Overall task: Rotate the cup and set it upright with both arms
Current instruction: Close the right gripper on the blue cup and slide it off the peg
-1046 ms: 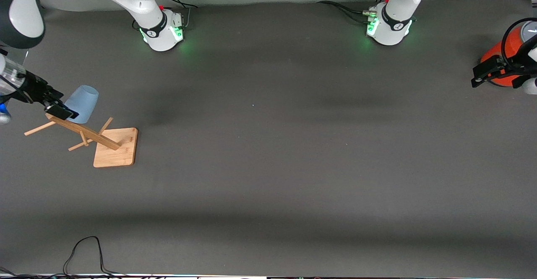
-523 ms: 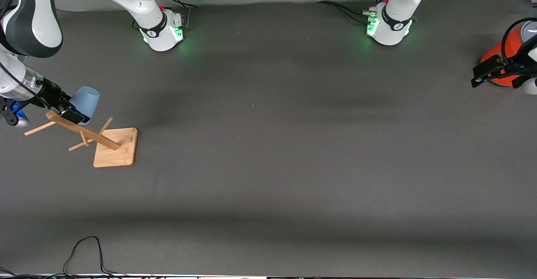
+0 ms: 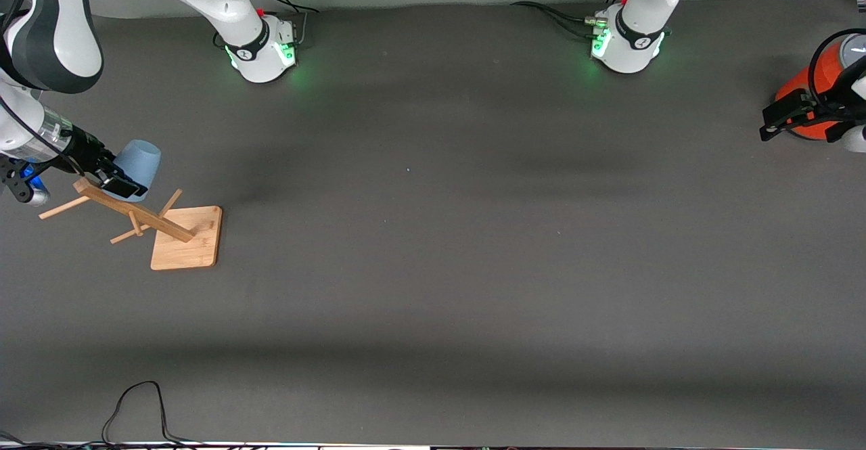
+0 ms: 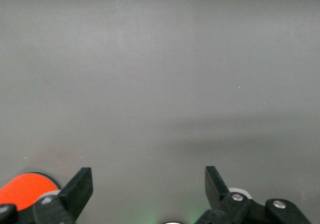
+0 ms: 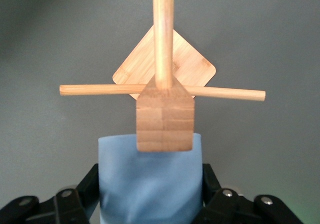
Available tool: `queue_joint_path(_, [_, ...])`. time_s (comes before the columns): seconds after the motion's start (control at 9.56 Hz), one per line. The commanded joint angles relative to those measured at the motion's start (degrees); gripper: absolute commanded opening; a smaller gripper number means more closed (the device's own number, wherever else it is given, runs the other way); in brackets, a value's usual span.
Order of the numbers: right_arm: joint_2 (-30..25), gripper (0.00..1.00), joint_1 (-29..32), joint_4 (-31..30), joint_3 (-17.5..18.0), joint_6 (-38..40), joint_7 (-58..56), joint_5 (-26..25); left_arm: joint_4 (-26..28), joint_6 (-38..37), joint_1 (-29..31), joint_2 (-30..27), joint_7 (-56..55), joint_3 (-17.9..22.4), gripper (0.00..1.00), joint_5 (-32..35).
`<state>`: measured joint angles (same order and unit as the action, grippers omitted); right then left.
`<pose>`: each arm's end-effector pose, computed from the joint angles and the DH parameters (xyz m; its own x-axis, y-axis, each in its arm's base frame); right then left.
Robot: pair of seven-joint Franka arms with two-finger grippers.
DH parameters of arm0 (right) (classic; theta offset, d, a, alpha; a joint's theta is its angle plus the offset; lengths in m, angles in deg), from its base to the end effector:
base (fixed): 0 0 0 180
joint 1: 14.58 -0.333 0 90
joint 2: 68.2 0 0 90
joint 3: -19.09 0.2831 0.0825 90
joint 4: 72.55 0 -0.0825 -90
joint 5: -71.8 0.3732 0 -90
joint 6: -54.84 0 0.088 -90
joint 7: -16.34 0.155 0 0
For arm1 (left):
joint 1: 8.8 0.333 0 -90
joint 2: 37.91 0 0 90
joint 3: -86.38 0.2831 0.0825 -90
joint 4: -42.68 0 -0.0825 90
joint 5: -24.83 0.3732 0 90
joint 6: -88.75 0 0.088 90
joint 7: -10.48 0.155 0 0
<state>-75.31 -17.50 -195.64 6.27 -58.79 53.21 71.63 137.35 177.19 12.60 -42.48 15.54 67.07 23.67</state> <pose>0.4926 -0.0866 0.3748 0.6865 -0.7254 -0.0501 -0.7261 -0.6876 0.0066 0.5174 0.0107 0.5437 0.9981 -0.0505 -0.0338 -0.0506 -0.9987 -0.0031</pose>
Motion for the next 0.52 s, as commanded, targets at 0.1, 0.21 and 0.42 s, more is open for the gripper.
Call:
queue_joint_path(0.1, [-3.2, 0.61, -0.9, -0.9, -0.7, 1.9, -1.4, 1.2, -0.8, -0.8, 0.1, 0.1, 0.0, 0.0, 1.0, -0.5])
queue_joint_path(0.21, [-4.7, 0.61, -0.9, -0.9, -0.4, 3.1, -0.8, 1.2, -0.8, -0.8, 0.1, 0.1, 0.0, -0.1, 1.0, -0.5])
queue_joint_path(0.42, [-7.6, 0.61, -2.9, -1.0, 0.1, 6.6, 2.0, 1.2, -0.8, -0.7, 0.1, 0.1, 0.0, 0.0, 1.0, -0.5])
